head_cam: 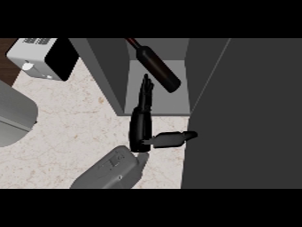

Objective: Pick up the wine, place it into the cabinet and close the cabinet

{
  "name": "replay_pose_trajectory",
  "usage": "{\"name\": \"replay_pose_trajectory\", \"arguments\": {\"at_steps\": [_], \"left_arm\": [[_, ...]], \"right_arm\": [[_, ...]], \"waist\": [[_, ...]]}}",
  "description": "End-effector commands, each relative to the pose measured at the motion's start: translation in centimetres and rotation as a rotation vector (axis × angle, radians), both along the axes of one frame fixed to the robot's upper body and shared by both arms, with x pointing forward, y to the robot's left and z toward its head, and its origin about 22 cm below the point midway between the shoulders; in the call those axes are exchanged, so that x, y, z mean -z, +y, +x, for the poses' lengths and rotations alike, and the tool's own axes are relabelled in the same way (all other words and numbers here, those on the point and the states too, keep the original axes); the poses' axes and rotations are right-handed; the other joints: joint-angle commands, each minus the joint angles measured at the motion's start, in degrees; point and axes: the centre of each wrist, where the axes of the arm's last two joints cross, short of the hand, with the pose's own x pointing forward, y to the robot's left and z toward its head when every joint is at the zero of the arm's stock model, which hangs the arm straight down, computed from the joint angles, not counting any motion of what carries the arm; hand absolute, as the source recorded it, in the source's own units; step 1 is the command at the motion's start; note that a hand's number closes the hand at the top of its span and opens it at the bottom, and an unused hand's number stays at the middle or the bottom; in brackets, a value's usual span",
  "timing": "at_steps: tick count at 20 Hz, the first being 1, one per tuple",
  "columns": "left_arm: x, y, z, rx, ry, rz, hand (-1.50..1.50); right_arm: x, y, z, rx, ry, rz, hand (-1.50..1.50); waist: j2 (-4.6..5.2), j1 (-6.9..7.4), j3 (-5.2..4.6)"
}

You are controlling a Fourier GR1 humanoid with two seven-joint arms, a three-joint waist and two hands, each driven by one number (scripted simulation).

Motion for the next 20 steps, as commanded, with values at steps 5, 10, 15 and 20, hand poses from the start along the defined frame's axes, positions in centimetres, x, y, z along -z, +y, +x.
{"name": "replay_pose_trajectory", "arguments": {"at_steps": [5, 10, 15, 20], "left_arm": [[-1.4, 3.1, -8.2, 0.026, -0.014, -0.043, -1.50], [-1.3, 6.9, -11.3, 0.004, -0.007, -0.012, 1.50], [-1.5, 9.8, -13.0, 0.076, 0.029, 0.025, 1.50], [-2.2, 13.7, -13.9, 0.082, 0.037, 0.066, 1.50]], "right_arm": [[0.1, -0.3, -1.9, 0.030, -0.004, -0.026, -1.50], [1.1, -1.4, -3.0, 0.023, -0.004, -0.052, -1.50], [0.3, -2.9, -0.4, -0.051, 0.049, -0.188, 1.50], [-0.1, -2.1, -1.4, -0.235, 0.010, -0.316, 1.50]], "waist": [[-0.08, 0.36, 0.03], [0.02, -0.11, 0.04], [0.18, 0.15, 0.02], [0.11, 0.25, 0.02]]}}
